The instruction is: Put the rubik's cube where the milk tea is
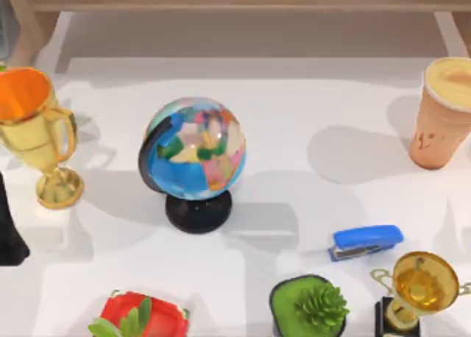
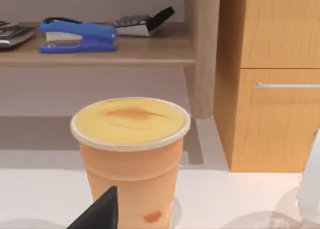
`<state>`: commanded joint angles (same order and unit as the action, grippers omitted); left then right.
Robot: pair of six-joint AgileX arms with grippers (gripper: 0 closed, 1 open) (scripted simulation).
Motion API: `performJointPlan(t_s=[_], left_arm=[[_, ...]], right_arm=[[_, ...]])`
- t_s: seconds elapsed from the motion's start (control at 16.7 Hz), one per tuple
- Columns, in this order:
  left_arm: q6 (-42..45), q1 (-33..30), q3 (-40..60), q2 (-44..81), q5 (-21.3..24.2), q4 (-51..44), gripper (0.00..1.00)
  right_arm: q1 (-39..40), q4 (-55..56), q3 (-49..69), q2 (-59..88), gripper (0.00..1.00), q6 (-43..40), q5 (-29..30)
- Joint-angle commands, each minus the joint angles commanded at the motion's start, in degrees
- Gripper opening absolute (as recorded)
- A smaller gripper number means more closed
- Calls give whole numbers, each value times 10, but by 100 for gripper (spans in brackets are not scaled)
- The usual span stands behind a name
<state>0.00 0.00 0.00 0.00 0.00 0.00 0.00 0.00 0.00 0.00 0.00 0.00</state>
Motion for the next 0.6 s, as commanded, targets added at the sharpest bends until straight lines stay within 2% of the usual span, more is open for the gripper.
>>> performJointPlan(t_s=[0.3,0.6], left_arm=[[0,0,0,0,0,0,100],[0,0,0,0,0,0,100]], right_arm=[[16,1,35,36,100,1,16],[82,6,213,214,100,4,83]])
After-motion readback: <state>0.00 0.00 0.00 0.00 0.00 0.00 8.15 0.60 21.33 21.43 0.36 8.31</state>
